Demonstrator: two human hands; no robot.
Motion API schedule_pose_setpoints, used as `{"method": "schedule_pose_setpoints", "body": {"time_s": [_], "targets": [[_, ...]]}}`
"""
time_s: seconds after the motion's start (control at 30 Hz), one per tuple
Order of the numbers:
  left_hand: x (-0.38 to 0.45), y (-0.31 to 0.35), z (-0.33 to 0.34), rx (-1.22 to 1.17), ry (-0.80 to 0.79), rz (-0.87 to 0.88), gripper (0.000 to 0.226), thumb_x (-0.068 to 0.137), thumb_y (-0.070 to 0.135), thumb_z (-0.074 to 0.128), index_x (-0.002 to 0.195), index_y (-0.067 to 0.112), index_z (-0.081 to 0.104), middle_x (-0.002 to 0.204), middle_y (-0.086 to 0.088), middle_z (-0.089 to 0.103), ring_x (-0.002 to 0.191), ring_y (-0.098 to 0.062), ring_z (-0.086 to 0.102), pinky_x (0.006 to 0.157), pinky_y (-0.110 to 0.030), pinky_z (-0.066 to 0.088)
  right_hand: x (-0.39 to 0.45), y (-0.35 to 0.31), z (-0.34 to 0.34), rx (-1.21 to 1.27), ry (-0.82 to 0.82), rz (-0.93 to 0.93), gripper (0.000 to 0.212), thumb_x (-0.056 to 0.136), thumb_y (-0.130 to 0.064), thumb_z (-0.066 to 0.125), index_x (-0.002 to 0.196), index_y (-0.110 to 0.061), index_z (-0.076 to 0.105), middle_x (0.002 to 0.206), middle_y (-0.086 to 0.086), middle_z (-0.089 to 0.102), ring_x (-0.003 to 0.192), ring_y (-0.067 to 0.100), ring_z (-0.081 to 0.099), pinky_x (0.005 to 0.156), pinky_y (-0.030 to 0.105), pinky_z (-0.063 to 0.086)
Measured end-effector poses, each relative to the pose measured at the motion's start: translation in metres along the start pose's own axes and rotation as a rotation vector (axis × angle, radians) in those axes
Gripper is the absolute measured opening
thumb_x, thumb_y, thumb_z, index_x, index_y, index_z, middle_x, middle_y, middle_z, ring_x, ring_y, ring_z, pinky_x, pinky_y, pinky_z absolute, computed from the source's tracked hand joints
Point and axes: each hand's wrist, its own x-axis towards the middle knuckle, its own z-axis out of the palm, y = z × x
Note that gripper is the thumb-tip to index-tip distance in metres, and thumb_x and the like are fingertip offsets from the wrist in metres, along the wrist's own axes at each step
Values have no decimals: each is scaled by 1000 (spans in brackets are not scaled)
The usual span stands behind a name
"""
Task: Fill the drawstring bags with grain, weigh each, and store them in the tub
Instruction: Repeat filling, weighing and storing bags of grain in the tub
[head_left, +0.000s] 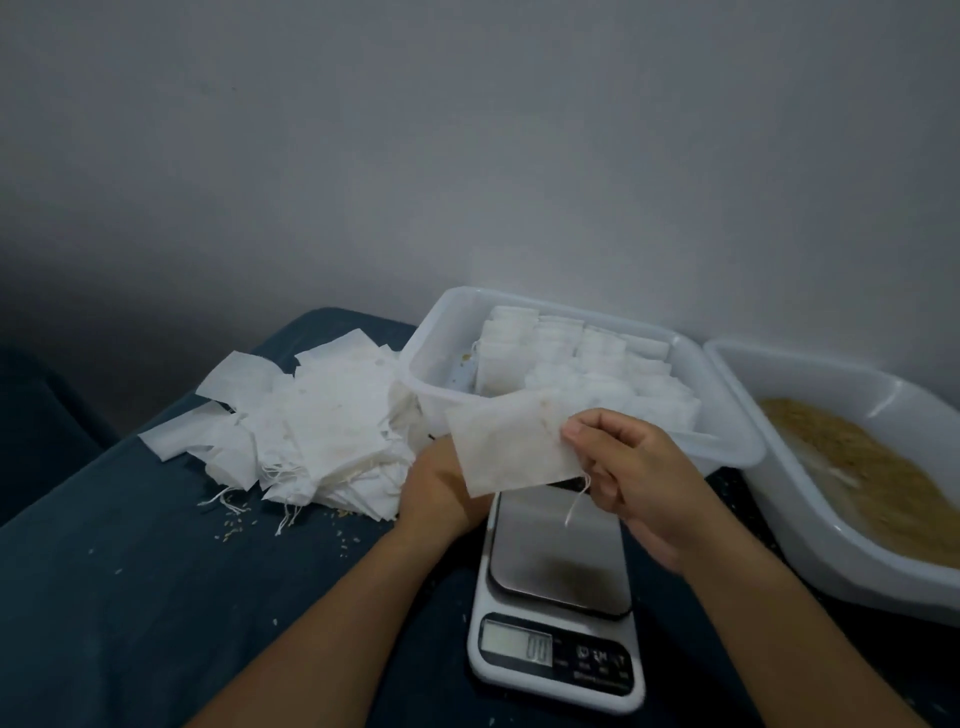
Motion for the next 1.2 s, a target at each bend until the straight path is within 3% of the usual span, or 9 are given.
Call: {"method": "schedule_pose_setpoints", "body": {"time_s": [0.13, 0.27, 0.47, 0.57, 0.67, 0.77, 0.9, 1.03, 1.2], "targets": [[-12, 21, -8, -157, 213, 56, 10, 94, 30, 70, 91, 40, 68, 88, 21, 71, 84, 3, 65, 66, -6, 43, -17, 5, -43, 126, 107, 33, 23, 88, -29, 72, 68, -21, 66, 66, 0, 40, 48, 10, 27, 40, 20, 20], [-22, 41, -13, -270, 237, 164, 11, 97, 29, 69, 89, 37, 71, 90, 28, 70, 86, 5, 65, 69, -4, 45, -30, 9, -80, 288, 170, 27, 26, 83, -32, 75, 64, -19, 63, 62, -2, 46, 42, 6, 33, 36, 18, 26], [-35, 67, -7, -297, 180, 238, 10, 101, 32, 65, 96, 36, 73, 90, 17, 74, 74, -11, 67, 63, -24, 55, -42, 13, -107, 471, 192, 46, 29, 86, -29, 73, 61, -19, 61, 60, -5, 44, 42, 4, 34, 36, 17, 26], [-42, 90, 5, -422, 52, 183, 16, 105, 36, 59, 98, 38, 73, 95, 14, 77, 64, -9, 67, 52, -23, 52, -43, 12, -110, 572, 177, 55, 29, 87, -28, 71, 62, -19, 59, 59, -6, 43, 40, 3, 34, 35, 16, 24], [-45, 120, 18, -583, -237, -5, 24, 107, 46, 51, 110, 36, 73, 104, 8, 79, 62, -12, 65, 50, -22, 47, -43, 12, -111, 583, 134, 31, 30, 89, -28, 70, 62, -19, 61, 60, -5, 44, 41, 4, 35, 36, 16, 24], [-44, 139, 26, -786, -464, -192, 32, 104, 46, 57, 90, 26, 77, 75, 9, 69, 54, -10, 53, 48, -20, 36, -42, 16, -111, 512, 102, 3, 31, 91, -31, 70, 63, -20, 62, 61, -5, 46, 42, 5, 35, 36, 16, 29], [-44, 133, 34, -770, -316, -138, 26, 96, 36, 72, 72, 25, 68, 60, 4, 45, 53, -9, 40, 53, -20, 32, -37, 25, -114, 413, 126, -9, 33, 97, -32, 70, 66, -22, 60, 62, -4, 42, 44, 5, 36, 38, 17, 29], [-45, 118, 32, -687, -109, -20, 27, 97, 33, 73, 71, 22, 73, 57, 7, 47, 50, -9, 39, 47, -18, 34, -33, 31, -113, 226, 222, 14, 31, 102, -29, 66, 71, -23, 71, 66, -4, 49, 47, 7, 37, 41, 18, 28], [-45, 110, 27, -510, 89, 128, 44, 95, 37, 74, 76, 1, 58, 62, -2, 50, 55, -10, 49, 53, -16, 43, -32, 32, -104, -48, 406, -84, 23, 102, -31, 65, 86, -26, 79, 64, -7, 55, 48, 3, 42, 43, 13, 35]]}}
